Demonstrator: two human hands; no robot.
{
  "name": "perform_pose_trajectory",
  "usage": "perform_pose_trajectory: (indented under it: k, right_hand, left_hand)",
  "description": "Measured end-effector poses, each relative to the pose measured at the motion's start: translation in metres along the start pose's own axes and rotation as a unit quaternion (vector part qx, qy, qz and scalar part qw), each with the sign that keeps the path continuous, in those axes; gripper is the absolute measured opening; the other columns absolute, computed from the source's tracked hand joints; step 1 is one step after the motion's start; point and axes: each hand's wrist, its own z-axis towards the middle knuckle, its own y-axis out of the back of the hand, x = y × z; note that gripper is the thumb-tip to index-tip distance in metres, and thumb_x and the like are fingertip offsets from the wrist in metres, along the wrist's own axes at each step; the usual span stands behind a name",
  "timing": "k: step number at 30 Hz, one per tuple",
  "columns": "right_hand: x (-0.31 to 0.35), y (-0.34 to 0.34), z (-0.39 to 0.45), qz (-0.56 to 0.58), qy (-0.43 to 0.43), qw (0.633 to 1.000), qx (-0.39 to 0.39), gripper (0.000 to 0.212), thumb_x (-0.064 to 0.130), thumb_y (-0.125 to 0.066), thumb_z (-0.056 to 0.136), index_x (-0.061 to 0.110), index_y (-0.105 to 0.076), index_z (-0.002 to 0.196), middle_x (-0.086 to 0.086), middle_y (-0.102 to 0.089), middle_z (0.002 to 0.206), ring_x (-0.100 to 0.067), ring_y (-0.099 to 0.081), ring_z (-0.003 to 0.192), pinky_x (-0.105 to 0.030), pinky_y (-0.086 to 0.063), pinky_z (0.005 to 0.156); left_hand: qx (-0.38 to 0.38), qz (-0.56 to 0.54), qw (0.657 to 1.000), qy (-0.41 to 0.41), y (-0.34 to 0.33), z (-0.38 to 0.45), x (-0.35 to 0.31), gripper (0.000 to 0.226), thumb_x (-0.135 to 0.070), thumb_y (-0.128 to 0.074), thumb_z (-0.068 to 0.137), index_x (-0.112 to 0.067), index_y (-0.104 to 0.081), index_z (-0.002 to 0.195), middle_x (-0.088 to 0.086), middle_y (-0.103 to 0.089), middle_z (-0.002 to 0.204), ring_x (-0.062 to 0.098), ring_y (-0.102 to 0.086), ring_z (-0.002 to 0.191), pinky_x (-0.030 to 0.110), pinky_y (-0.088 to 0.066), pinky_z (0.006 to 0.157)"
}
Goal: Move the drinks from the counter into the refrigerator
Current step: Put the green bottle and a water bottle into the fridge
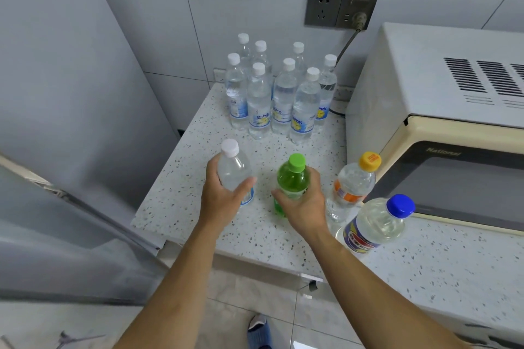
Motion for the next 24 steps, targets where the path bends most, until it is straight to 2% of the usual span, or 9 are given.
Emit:
perform_pose_trajectory:
  k: [2,6,8,10,12,15,19,22,24]
  right_hand:
    - [-0.005,-0.003,0.0,0.01,-0.017,1.0,0.004,0.069,0.035,-0.089,0.068,0.04,-0.041,0.118,0.021,-0.059,0.104,0.01,-0.058,0.094,-0.01,-0.043,0.072]
    - [-0.014,-0.007,-0.002,0.011,-0.031,0.999,-0.004,0.064,0.032,-0.088,0.07,0.032,-0.043,0.116,0.018,-0.061,0.1,-0.002,-0.062,0.091,-0.028,-0.053,0.077]
    - [-0.015,-0.006,-0.006,0.015,-0.02,1.0,-0.001,0.061,0.03,-0.087,0.072,0.035,-0.044,0.115,0.02,-0.061,0.099,0.003,-0.061,0.09,-0.024,-0.051,0.077]
    - [-0.014,0.0,-0.015,0.019,-0.01,1.0,0.019,0.059,0.029,-0.086,0.072,0.043,-0.044,0.111,0.024,-0.061,0.098,0.01,-0.06,0.089,-0.013,-0.047,0.074]
    - [-0.015,0.007,-0.029,0.013,-0.008,0.999,0.043,0.059,0.029,-0.087,0.072,0.049,-0.043,0.106,0.026,-0.061,0.098,0.015,-0.058,0.09,-0.003,-0.043,0.068]
    - [-0.017,0.023,-0.055,0.029,0.014,0.997,0.072,0.057,0.022,-0.088,0.072,0.043,-0.051,0.11,0.025,-0.064,0.099,0.013,-0.06,0.09,-0.003,-0.045,0.071]
    - [-0.023,0.046,-0.091,0.091,-0.013,0.989,0.114,0.045,0.015,-0.089,0.072,0.018,-0.064,0.11,0.006,-0.073,0.092,-0.004,-0.07,0.082,-0.017,-0.056,0.069]
    - [-0.026,0.056,-0.127,0.13,-0.057,0.979,0.149,0.035,0.028,-0.087,0.073,0.023,-0.068,0.102,0.002,-0.076,0.091,-0.013,-0.073,0.083,-0.025,-0.06,0.068]
    - [-0.029,0.057,-0.153,0.169,-0.1,0.965,0.175,0.037,0.042,-0.085,0.067,0.026,-0.07,0.097,-0.001,-0.076,0.089,-0.016,-0.074,0.08,-0.028,-0.059,0.065]
  left_hand:
    - [0.015,-0.01,1.0,0.025,-0.005,-0.001,0.014,0.074,-0.049,-0.081,0.066,-0.057,-0.034,0.122,-0.027,-0.055,0.114,-0.008,-0.056,0.101,0.012,-0.044,0.072]
    - [0.024,-0.026,0.997,0.064,-0.008,-0.002,0.029,0.07,-0.046,-0.078,0.067,-0.055,-0.033,0.119,-0.028,-0.054,0.109,-0.007,-0.057,0.097,0.012,-0.043,0.067]
    - [0.003,-0.025,0.998,0.058,-0.007,-0.008,0.029,0.072,-0.046,-0.074,0.068,-0.052,-0.025,0.121,-0.025,-0.05,0.113,-0.005,-0.055,0.098,0.014,-0.041,0.067]
    - [-0.001,-0.034,0.998,0.052,-0.004,-0.019,0.028,0.073,-0.039,-0.074,0.073,-0.051,-0.023,0.123,-0.025,-0.049,0.116,-0.005,-0.053,0.1,0.013,-0.041,0.069]
    - [0.01,-0.044,0.997,0.058,0.001,-0.034,0.03,0.067,-0.03,-0.075,0.081,-0.044,-0.029,0.127,-0.022,-0.053,0.116,-0.004,-0.056,0.1,0.014,-0.044,0.072]
    - [0.019,-0.061,0.995,0.073,0.011,-0.068,0.037,0.052,-0.028,-0.075,0.084,-0.037,-0.044,0.126,-0.014,-0.062,0.113,-0.004,-0.063,0.094,0.014,-0.048,0.075]
    - [0.05,-0.117,0.987,0.103,0.027,-0.136,0.048,0.039,-0.03,-0.075,0.085,-0.045,-0.055,0.115,-0.016,-0.07,0.106,0.001,-0.068,0.095,0.02,-0.055,0.074]
    - [0.064,-0.183,0.969,0.155,0.039,-0.192,0.06,0.041,-0.04,-0.078,0.081,-0.042,-0.058,0.117,-0.01,-0.072,0.113,0.013,-0.07,0.104,0.035,-0.056,0.088]
    - [0.059,-0.251,0.945,0.204,0.042,-0.229,0.069,0.05,-0.039,-0.073,0.079,-0.03,-0.058,0.126,0.002,-0.072,0.118,0.023,-0.07,0.107,0.042,-0.055,0.09]
